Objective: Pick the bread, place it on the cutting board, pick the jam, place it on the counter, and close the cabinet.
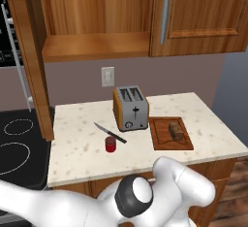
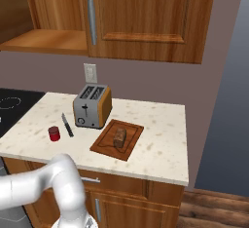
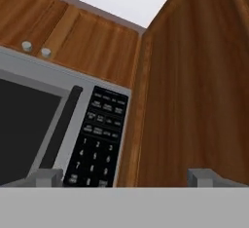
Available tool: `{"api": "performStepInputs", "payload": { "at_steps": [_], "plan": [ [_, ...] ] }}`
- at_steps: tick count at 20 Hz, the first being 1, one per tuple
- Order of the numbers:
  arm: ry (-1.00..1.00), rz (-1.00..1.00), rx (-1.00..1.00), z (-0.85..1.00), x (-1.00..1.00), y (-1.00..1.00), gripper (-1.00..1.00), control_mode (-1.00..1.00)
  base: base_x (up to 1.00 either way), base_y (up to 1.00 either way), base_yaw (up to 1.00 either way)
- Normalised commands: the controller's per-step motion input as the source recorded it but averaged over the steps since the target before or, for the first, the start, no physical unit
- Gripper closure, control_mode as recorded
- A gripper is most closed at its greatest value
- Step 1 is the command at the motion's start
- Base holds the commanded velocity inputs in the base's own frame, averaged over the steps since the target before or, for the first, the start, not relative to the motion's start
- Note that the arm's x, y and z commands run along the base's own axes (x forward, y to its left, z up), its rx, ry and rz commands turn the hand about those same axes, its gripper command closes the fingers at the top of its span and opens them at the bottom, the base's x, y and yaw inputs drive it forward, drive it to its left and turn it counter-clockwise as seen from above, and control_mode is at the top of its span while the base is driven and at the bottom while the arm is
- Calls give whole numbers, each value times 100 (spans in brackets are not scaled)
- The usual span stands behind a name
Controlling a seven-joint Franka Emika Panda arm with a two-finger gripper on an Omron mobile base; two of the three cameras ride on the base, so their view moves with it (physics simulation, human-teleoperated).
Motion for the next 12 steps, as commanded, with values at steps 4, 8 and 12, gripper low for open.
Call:
{"api": "performStepInputs", "payload": {
  "at_steps": [4, 8, 12],
  "plan": [
    [0, -20, 11, -20, 0, 2, -100, -100, 0, 0, 0],
    [0, -22, 11, -14, 0, 0, -100, -100, 0, 0, 0],
    [0, -22, 9, -9, 0, 0, -100, -100, 0, 0, 0]
  ]
}}
